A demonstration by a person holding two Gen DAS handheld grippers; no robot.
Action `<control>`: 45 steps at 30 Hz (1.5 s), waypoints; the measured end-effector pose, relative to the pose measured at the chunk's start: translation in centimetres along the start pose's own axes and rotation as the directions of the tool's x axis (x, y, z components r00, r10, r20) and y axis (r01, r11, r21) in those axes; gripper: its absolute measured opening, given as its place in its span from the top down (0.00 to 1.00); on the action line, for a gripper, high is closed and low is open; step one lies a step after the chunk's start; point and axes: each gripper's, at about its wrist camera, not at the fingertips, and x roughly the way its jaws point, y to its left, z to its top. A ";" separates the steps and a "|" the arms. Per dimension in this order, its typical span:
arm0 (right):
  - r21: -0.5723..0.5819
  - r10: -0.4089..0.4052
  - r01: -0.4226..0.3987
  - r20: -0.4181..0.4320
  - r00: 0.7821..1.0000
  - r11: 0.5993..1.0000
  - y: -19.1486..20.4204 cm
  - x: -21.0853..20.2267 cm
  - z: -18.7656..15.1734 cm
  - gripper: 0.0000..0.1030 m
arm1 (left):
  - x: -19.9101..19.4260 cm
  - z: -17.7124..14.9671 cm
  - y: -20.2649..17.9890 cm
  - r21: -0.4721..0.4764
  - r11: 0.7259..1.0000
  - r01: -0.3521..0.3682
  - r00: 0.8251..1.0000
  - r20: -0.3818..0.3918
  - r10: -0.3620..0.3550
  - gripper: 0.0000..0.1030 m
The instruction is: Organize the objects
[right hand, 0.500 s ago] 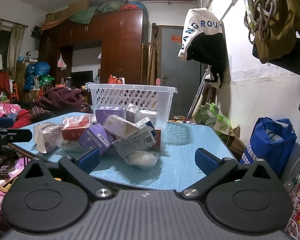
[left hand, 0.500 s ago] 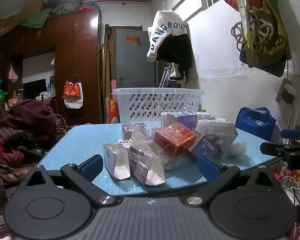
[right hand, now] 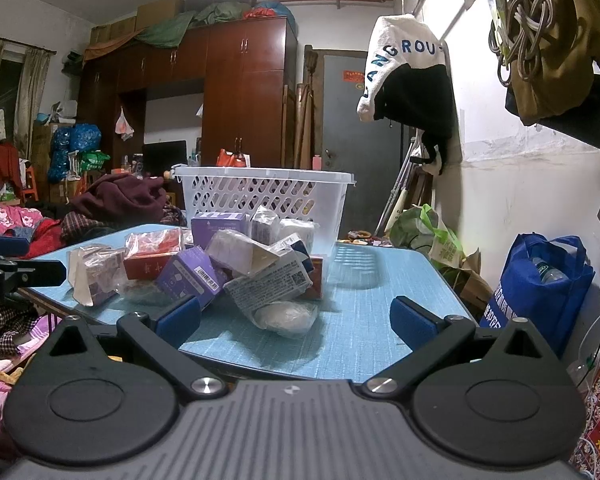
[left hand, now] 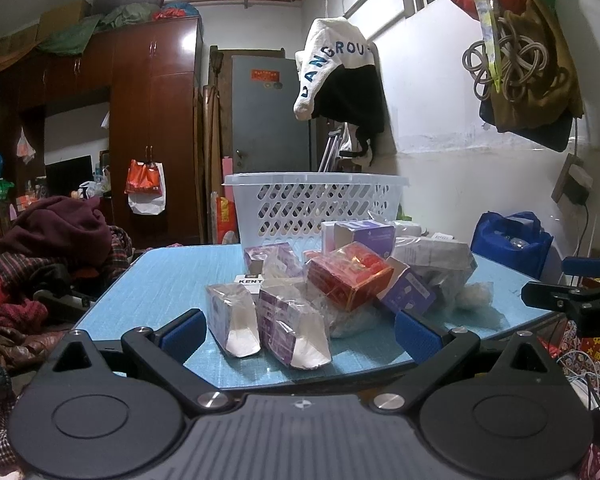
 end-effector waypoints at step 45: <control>-0.125 0.100 -0.101 -0.016 0.995 0.987 2.3 7.1 2.5 0.39 | 8.3 3.8 -1.9 0.048 0.995 0.089 0.984 -0.161 -0.080 0.02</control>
